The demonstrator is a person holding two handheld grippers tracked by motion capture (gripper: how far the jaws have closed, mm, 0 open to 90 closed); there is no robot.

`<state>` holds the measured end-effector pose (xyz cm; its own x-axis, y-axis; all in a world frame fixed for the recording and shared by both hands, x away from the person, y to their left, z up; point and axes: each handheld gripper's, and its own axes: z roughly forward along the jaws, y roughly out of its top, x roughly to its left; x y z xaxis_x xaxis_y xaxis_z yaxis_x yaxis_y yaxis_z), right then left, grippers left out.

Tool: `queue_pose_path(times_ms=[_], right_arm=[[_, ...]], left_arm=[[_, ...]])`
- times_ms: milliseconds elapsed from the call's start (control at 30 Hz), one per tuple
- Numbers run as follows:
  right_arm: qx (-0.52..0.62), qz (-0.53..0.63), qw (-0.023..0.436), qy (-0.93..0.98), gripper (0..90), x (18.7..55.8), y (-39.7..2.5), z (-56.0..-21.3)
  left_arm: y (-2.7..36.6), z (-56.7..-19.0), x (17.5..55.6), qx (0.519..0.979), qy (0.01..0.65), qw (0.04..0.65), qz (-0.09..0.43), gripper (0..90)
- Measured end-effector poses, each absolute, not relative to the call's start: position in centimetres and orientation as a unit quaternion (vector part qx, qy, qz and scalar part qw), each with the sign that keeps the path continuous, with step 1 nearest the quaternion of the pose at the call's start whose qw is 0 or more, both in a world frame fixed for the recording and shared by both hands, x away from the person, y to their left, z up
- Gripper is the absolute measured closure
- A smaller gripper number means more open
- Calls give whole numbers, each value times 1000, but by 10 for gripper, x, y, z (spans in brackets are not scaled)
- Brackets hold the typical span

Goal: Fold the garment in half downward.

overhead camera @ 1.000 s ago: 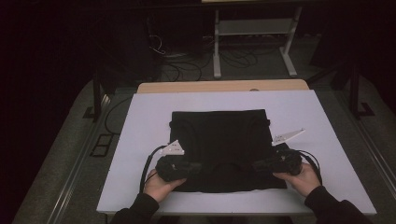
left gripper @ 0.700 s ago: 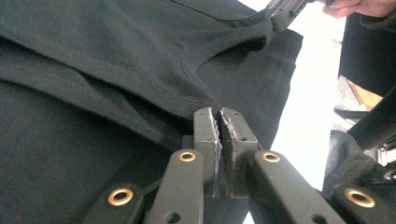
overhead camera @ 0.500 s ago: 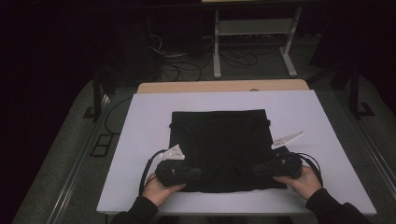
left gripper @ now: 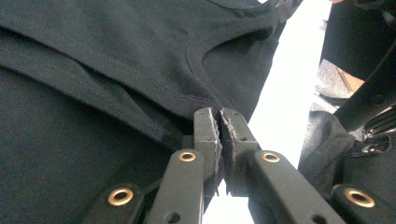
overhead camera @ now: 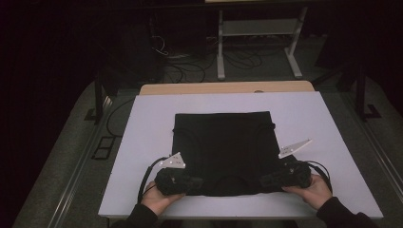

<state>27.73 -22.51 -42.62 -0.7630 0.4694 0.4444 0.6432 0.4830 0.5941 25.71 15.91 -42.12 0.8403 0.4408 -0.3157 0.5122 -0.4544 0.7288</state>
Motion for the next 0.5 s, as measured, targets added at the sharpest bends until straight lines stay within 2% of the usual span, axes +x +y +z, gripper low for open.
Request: queue_pose_path(times_ms=[500], right_arm=[[-319, -374, 128, -861, 830, 270, -224, -429]], left_arm=[[161, -422, 250, 858, 276, 431, -49, 843]])
